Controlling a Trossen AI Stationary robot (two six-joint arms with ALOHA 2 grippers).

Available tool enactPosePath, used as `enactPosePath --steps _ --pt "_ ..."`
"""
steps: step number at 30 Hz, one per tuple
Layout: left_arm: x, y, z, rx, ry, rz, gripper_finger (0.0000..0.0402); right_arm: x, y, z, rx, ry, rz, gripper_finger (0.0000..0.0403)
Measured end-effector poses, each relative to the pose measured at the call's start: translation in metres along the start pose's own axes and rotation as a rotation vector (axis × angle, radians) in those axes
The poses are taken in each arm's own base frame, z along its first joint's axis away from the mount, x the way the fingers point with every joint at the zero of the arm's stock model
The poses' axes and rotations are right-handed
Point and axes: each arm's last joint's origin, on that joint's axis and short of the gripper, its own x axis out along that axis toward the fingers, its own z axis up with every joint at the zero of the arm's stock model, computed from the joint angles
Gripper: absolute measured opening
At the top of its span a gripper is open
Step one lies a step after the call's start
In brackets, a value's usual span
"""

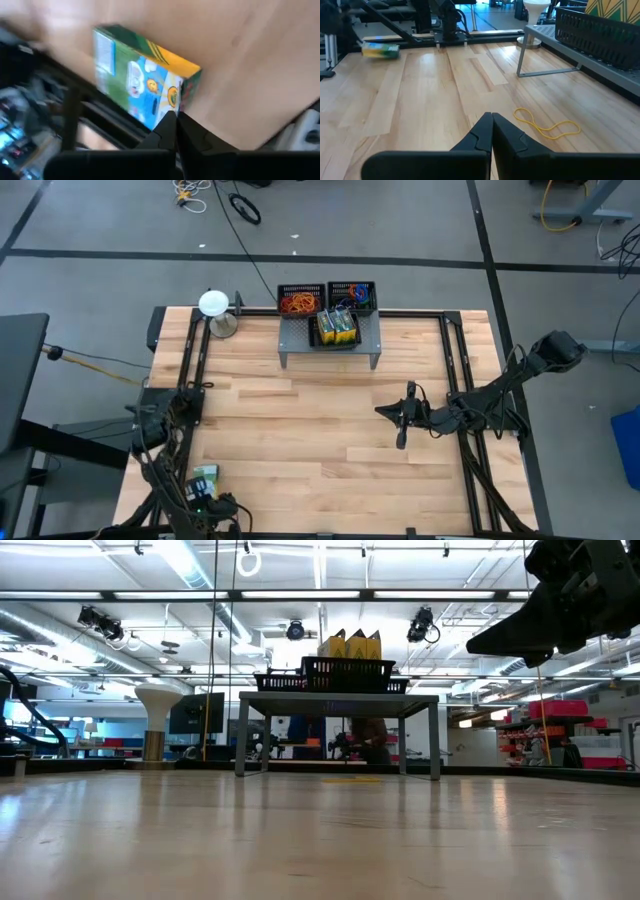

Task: Pick & Place Office Desk Supplies
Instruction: Put the crayon box into the bottom black basket on the shelf

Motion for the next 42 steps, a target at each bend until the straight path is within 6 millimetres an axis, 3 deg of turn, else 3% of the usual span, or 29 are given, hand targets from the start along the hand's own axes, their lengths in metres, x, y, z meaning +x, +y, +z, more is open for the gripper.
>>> enactPosePath --steps 8,12,19,30,35,42 --pt "-0.042 0.039 0.015 0.089 -0.273 -0.077 0.0004 0.0 0.0 0.0 0.002 -0.001 -0.001 0.0009" --pt "-0.05 0.049 0.033 0.221 -0.346 -0.05 0.0004 0.0 0.0 0.001 0.008 -0.005 -0.002 0.0009" --pt "-0.052 0.068 0.089 0.519 -0.418 0.103 0.0003 0.0 0.0 0.002 0.021 -0.018 0.001 0.0009" --pt "-0.044 0.121 0.185 0.989 -0.357 0.379 0.0003 0.0 0.001 0.003 0.025 -0.023 0.003 0.0009" --pt "-0.042 0.13 0.215 1.111 -0.411 0.388 0.0003 0.0 0.001 0.003 0.021 -0.022 0.006 0.0009" --pt "-0.046 0.132 0.24 1.299 -0.509 0.488 0.0004 0.0 0.0 0.001 0.011 -0.012 0.003 0.0009"
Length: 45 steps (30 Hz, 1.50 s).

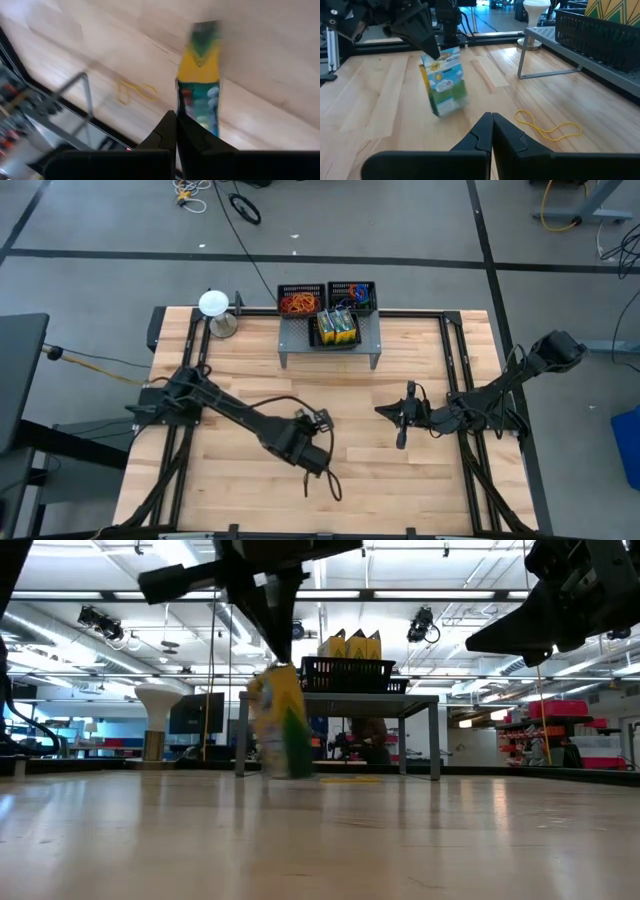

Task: Pick & Place Office Desk Supplies
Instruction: Put the crayon box into the bottom black basket on the shelf

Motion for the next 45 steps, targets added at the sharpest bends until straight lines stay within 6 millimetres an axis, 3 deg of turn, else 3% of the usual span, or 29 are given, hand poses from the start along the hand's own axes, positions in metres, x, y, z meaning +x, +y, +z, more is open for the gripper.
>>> enactPosePath --steps 12,19,39,45 --pt "0.014 0.002 0.015 0.242 -0.032 0.026 0.0006 0.0 0.0 -0.001 -0.005 0.009 -0.002 0.0009" --pt "0.018 0.006 0.012 0.313 -0.016 0.034 0.0005 0.0 0.0 -0.001 -0.007 0.011 -0.003 0.0009" --pt "0.038 0.032 0.002 0.275 -0.121 0.041 0.002 0.0 0.0 -0.001 -0.01 0.011 -0.003 0.0009" --pt "0.037 0.037 0.007 0.215 -0.147 0.09 0.0049 0.0 0.0 -0.001 -0.01 0.011 -0.003 0.0009"
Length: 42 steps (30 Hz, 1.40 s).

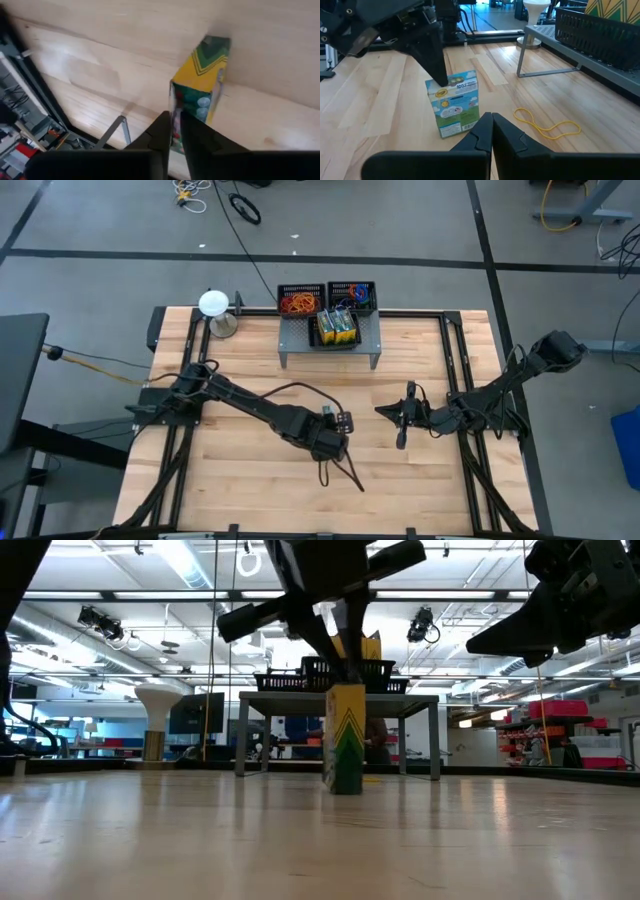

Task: Pick & Place Office Desk Supplies
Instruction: Put the crayon box into the bottom black basket on the shelf

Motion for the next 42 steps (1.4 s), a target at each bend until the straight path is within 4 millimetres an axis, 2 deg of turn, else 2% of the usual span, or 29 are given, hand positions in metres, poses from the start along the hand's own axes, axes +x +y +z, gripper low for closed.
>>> enactPosePath --steps 12,27,34,38,42 --pt "-0.001 0.001 -0.001 -0.127 0.05 0.034 0.0138 0.0 0.0 0.0 0.0 0.0 0.0 0.0009" --pt "-0.028 0.022 -0.021 -0.319 0.023 0.079 0.0177 0.0 0.0 0.0 0.001 0.0 -0.001 0.0009" --pt "-0.041 0.026 -0.034 -0.48 0.048 0.036 0.0175 0.0 0.0 0.0 0.0 0.0 0.0 0.0009" --pt "-0.043 0.017 -0.045 -0.758 0.041 -0.096 0.0155 0.0 0.0 0.0 0.01 0.0 0.0 0.0009" --pt "-0.036 -0.005 -0.051 -1.014 -0.01 -0.278 0.0101 0.0 0.0 -0.001 0.094 0.018 0.026 0.0009"
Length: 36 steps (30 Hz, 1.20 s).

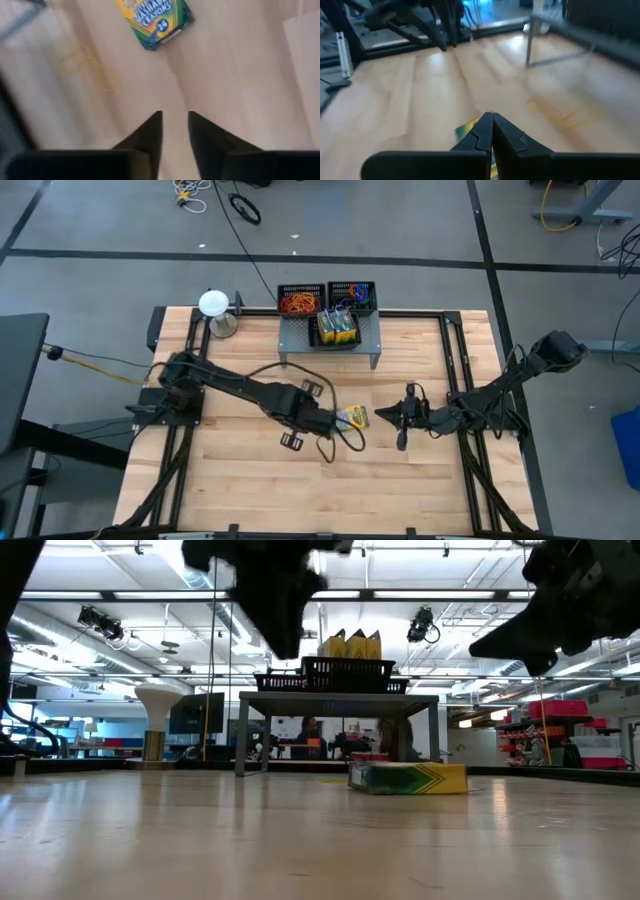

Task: Pick & Place Office Desk Supplies
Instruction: Put the crayon box into the bottom black basket on the shelf

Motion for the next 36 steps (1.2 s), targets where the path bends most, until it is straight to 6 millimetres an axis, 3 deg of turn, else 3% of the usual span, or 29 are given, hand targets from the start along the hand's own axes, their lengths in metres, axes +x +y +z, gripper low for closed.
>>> enactPosePath --steps 7,13,21,24,30,36 --pt "0.042 -0.045 -0.048 -0.285 -0.333 -0.042 0.0008 0.009 -0.008 -0.014 0.284 0.115 -0.05 0.0018" --pt "0.071 -0.063 -0.076 -0.599 -0.644 -0.108 0.0017 0.033 -0.017 -0.031 0.481 0.246 -0.127 0.0073" --pt "0.092 -0.09 -0.115 -0.697 -0.901 -0.068 0.0013 0.075 -0.018 -0.021 0.53 0.438 -0.246 0.0134" --pt "0.096 -0.097 -0.135 -0.732 -0.979 -0.095 0.0007 0.088 -0.015 -0.019 0.536 0.527 -0.313 0.0137" --pt "0.099 -0.1 -0.164 -0.761 -1.085 -0.051 0.0012 0.113 -0.004 -0.016 0.561 0.574 -0.288 0.0133" --pt "0.098 -0.099 -0.188 -0.78 -1.161 -0.011 0.0013 0.124 0.002 -0.016 0.61 0.572 -0.307 0.007"
